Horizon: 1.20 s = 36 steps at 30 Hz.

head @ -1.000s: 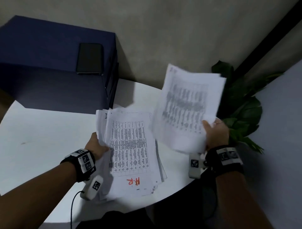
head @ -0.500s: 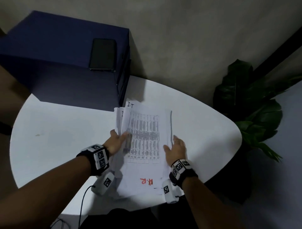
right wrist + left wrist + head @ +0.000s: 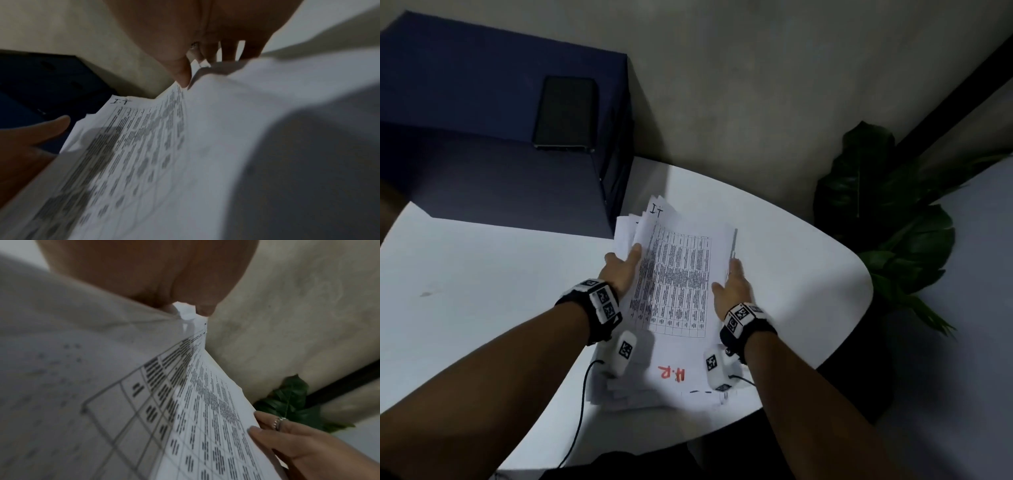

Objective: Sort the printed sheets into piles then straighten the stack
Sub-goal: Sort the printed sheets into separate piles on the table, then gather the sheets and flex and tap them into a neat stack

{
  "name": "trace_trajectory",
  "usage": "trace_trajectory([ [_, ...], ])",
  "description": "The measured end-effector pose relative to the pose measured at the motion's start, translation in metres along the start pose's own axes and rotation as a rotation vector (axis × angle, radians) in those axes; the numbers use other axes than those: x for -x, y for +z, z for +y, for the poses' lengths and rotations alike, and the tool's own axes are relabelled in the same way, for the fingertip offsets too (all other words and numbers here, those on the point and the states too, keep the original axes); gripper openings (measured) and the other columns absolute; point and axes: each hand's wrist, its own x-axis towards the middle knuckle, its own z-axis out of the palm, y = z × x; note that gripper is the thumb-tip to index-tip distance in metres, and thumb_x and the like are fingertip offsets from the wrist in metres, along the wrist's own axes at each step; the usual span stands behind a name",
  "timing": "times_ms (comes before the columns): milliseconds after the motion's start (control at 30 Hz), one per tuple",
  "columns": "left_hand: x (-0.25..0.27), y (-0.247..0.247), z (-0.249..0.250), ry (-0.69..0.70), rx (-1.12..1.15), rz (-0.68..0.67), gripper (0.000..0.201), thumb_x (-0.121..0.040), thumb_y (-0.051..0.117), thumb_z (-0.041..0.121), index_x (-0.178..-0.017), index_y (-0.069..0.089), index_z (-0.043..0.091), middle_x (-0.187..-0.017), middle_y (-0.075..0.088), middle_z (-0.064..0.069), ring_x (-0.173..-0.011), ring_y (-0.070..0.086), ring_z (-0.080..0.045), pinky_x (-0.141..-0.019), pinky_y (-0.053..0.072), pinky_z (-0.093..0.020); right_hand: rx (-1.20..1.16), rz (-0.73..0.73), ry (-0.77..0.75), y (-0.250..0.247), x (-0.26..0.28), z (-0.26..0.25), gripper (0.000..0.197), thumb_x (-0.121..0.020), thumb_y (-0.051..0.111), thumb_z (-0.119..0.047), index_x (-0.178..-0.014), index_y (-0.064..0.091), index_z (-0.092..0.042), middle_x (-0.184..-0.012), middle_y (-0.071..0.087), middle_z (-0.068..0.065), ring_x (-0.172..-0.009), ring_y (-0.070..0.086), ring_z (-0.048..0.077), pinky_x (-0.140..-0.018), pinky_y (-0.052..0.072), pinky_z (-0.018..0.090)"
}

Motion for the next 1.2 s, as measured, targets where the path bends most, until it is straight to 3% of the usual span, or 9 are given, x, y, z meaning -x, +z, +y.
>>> trace_trajectory([
  [133,0.008,-0.005,-0.014,0.200,-0.047,0.042,0.046,-0.089,0.069,0.029,-0.125,0.049,0.010,-0.110,0.066,-0.012,-0.098,0.066,-0.033,-0.083,0.057,-0.043,-0.065,-0.054,0.000,0.015,0.017,0.009,0.083,-0.096,0.056,-0.024,-0.154,-0.003,-0.013,-0.163,-0.002,0.002,-0.150,0.002,0.017,-0.120,0.003,0.026],
  [267,0.036,-0.029,-0.003,0.394,0.236,-0.056,0.034,-0.089,0.069,0.013,-0.119,0.054,0.017,-0.083,0.064,0.003,-0.077,0.063,-0.027,-0.069,0.059,-0.047,-0.478,0.057,0.099,-0.010,0.029,0.003,0.114,-0.076,0.081,-0.025,-0.154,-0.001,-0.022,-0.162,0.011,0.000,-0.148,0.018,0.021,-0.118,0.020,0.035],
  [367,0.064,-0.060,0.021,0.507,0.345,-0.124,0.022,-0.091,0.068,0.012,-0.108,0.057,0.018,-0.069,0.062,0.012,-0.062,0.061,-0.011,-0.055,0.053,-0.032,-0.755,0.051,0.040,-0.048,0.036,-0.016,0.104,-0.070,0.085,-0.019,-0.151,0.020,-0.019,-0.150,0.040,0.004,-0.140,0.037,0.022,-0.112,0.032,0.036],
  [467,0.089,-0.089,0.051,0.631,0.447,-0.141,0.027,-0.090,0.070,0.013,-0.114,0.060,0.019,-0.086,0.068,0.006,-0.073,0.068,-0.010,-0.068,0.058,-0.037,-0.707,0.119,-0.143,-0.087,0.048,-0.042,0.048,-0.069,0.085,-0.029,-0.111,0.066,-0.014,-0.111,0.073,0.002,-0.109,0.067,0.021,-0.102,0.048,0.042],
  [633,0.115,-0.104,0.086,0.924,0.445,0.048,0.038,-0.094,0.064,0.010,-0.130,0.052,0.007,-0.117,0.067,0.007,-0.109,0.065,0.001,-0.090,0.052,-0.016,-0.810,0.312,-0.394,-0.124,0.084,-0.082,0.021,-0.075,0.081,-0.012,-0.090,0.072,-0.024,-0.092,0.076,-0.010,-0.091,0.072,0.008,-0.085,0.056,0.028],
  [833,0.109,-0.101,0.049,0.845,0.250,-0.103,0.051,-0.084,0.061,0.060,-0.122,0.029,0.049,-0.114,0.049,0.035,-0.104,0.053,0.023,-0.088,0.048,-0.014,-0.896,0.349,-0.377,-0.109,0.095,-0.085,0.033,-0.068,0.084,-0.002,-0.096,0.070,-0.011,-0.089,0.075,-0.004,-0.082,0.073,0.007,-0.071,0.059,0.024],
  [1033,0.105,-0.106,0.047,0.850,0.349,0.122,0.022,-0.092,0.065,0.002,-0.096,0.066,0.024,-0.082,0.073,0.029,-0.079,0.068,0.011,-0.069,0.052,-0.010,-0.883,0.341,-0.370,-0.108,0.095,-0.087,0.020,-0.074,0.081,-0.004,-0.086,0.072,-0.017,-0.077,0.076,-0.011,-0.076,0.072,0.003,-0.067,0.054,0.015],
  [1133,0.108,-0.104,0.052,0.830,0.417,0.042,0.019,-0.096,0.062,0.017,-0.115,0.062,0.019,-0.103,0.074,0.012,-0.097,0.069,0.000,-0.083,0.053,-0.021,-0.900,0.368,-0.418,-0.111,0.104,-0.092,0.030,-0.070,0.083,-0.001,-0.098,0.072,-0.005,-0.085,0.076,-0.003,-0.078,0.072,0.008,-0.069,0.054,0.018],
  [1200,0.114,-0.103,0.059,0.817,0.468,-0.010,0.048,-0.091,0.061,0.042,-0.131,0.048,0.021,-0.122,0.065,0.009,-0.115,0.064,-0.008,-0.096,0.051,-0.031,-0.928,0.412,-0.450,-0.112,0.107,-0.101,0.041,-0.067,0.084,0.001,-0.104,0.068,-0.007,-0.091,0.074,-0.003,-0.080,0.071,0.006,-0.070,0.055,0.018],
])
